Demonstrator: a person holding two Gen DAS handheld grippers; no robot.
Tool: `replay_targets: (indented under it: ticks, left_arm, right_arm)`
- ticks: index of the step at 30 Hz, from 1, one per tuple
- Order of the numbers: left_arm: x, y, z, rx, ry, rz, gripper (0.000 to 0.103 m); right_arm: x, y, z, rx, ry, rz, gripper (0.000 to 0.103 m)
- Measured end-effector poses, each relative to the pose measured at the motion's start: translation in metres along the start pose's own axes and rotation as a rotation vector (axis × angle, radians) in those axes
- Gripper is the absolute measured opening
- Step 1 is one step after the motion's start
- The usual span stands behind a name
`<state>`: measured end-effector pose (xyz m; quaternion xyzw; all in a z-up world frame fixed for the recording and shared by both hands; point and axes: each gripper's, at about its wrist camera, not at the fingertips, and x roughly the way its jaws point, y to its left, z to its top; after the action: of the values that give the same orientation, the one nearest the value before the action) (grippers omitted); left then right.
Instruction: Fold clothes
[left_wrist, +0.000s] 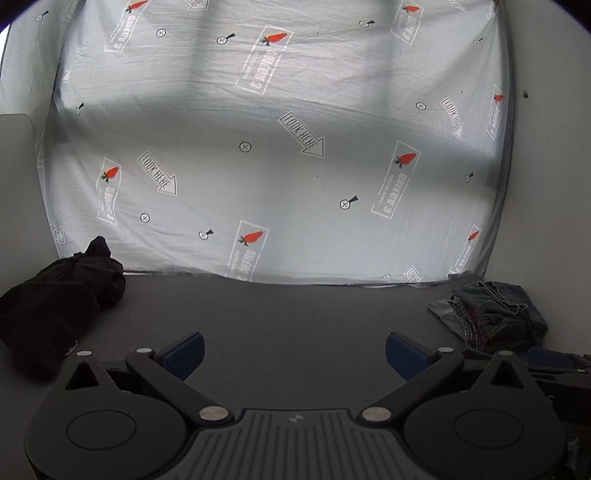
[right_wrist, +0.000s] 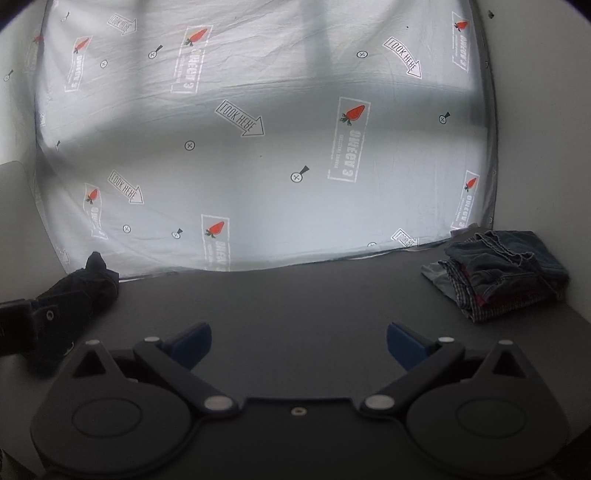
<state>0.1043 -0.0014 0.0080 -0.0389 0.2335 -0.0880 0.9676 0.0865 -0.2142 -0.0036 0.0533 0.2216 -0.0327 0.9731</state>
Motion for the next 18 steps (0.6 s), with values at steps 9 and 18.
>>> replay_targets:
  ticks: [9, 18]
  left_arm:
    - [-0.016, 0.026, -0.021, -0.044, 0.095, 0.063, 0.103]
    - [-0.028, 0.039, -0.021, -0.009, 0.098, 0.101, 0.103]
  right_arm:
    - [-0.033, 0.027, -0.018, -0.056, 0.105, -0.003, 0.102]
    - [-0.041, 0.047, -0.032, -0.071, 0.118, 0.002, 0.102]
